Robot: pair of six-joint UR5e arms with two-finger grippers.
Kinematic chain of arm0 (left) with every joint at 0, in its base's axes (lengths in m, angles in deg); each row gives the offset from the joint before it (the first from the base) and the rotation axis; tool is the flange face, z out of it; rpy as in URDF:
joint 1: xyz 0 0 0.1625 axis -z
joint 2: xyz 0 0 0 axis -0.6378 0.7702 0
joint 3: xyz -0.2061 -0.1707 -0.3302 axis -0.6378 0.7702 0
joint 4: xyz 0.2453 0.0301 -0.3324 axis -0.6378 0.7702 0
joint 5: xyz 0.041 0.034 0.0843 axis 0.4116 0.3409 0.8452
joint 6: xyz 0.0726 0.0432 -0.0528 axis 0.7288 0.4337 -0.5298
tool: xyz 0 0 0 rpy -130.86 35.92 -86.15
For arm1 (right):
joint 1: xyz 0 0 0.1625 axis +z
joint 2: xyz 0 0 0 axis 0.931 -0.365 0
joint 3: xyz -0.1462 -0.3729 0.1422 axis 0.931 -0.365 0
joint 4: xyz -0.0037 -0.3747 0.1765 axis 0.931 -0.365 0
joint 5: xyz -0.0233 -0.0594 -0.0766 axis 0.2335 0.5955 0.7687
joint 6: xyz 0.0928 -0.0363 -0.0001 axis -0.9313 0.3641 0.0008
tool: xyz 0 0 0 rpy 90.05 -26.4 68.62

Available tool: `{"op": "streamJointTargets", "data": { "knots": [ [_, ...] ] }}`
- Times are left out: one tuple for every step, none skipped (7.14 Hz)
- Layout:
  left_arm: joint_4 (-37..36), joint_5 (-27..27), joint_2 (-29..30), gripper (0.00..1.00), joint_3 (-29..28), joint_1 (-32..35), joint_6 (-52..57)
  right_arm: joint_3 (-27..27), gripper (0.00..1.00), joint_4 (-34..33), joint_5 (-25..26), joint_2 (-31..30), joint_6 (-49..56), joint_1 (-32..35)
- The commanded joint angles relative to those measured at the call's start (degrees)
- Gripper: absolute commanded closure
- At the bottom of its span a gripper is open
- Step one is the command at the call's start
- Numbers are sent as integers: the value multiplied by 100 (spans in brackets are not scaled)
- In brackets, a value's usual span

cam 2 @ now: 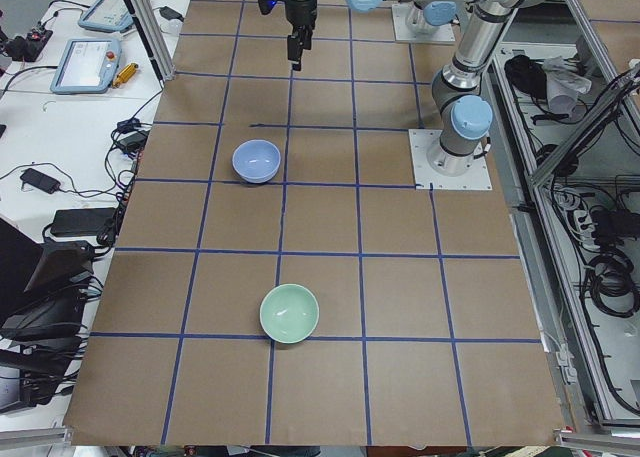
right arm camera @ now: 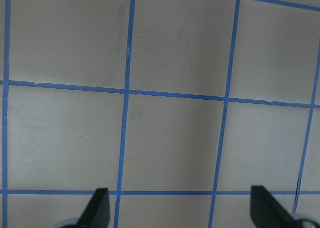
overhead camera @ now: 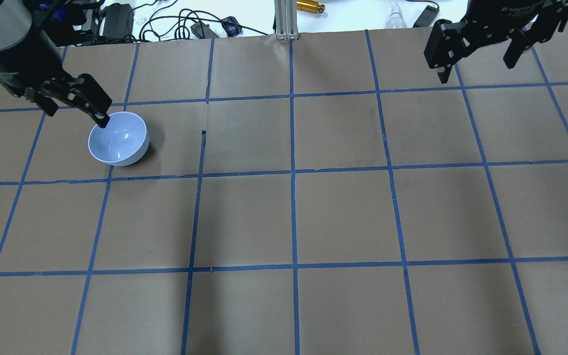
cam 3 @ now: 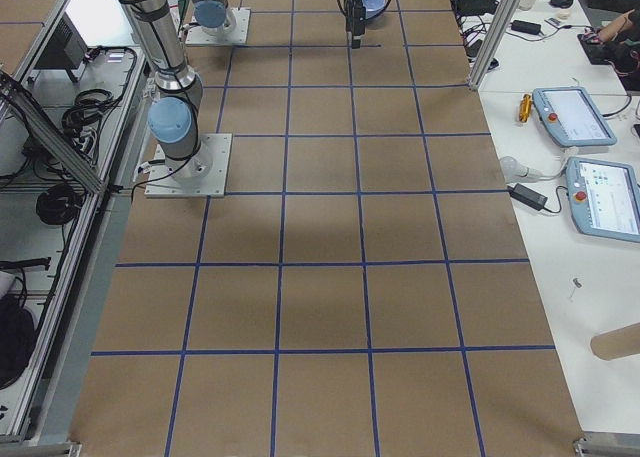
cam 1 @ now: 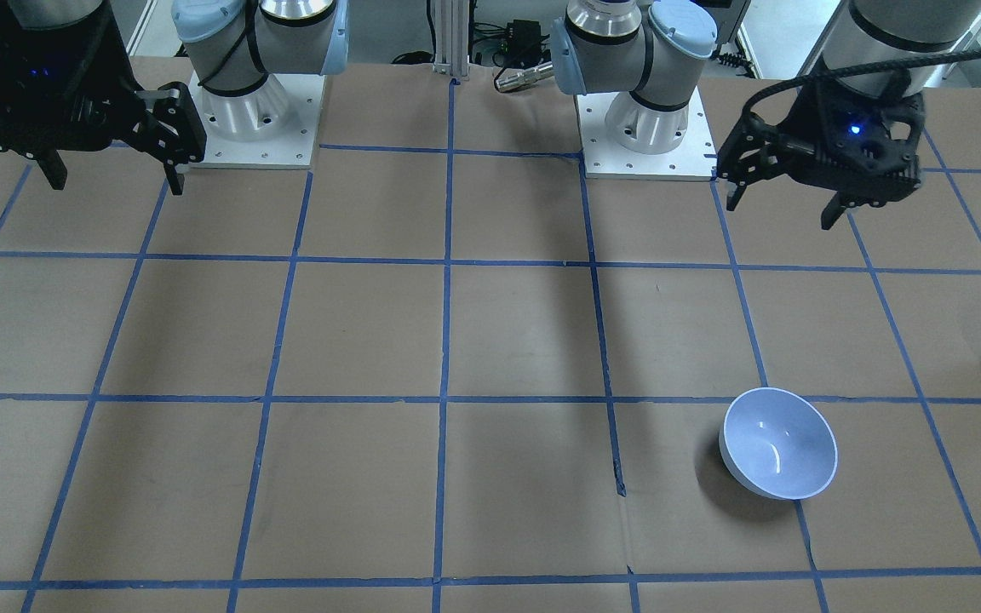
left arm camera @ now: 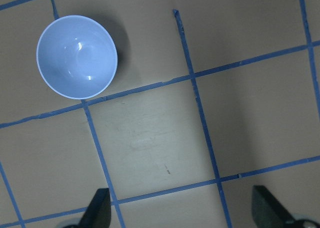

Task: Stack green bowl on blue bowl
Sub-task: 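Swing the left arm back toward the robot to the pale green bowl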

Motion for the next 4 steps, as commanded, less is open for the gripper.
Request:
{"op": "streamJointTargets", "data": {
  "knots": [
    [-18, -87, 4, 0, 240, -975, 1304, 0, 0, 0, 0, 0, 0, 0],
    [-18, -88, 4, 0, 329, -1327, 1676, 0, 0, 0, 0, 0, 0, 0],
    [-27, -71, 4, 0, 382, -1601, 2306, 0, 0, 0, 0, 0, 0, 0],
    [-35, -53, 30, 0, 382, -2056, 3008, 0, 0, 0, 0, 0, 0, 0]
  ]
}}
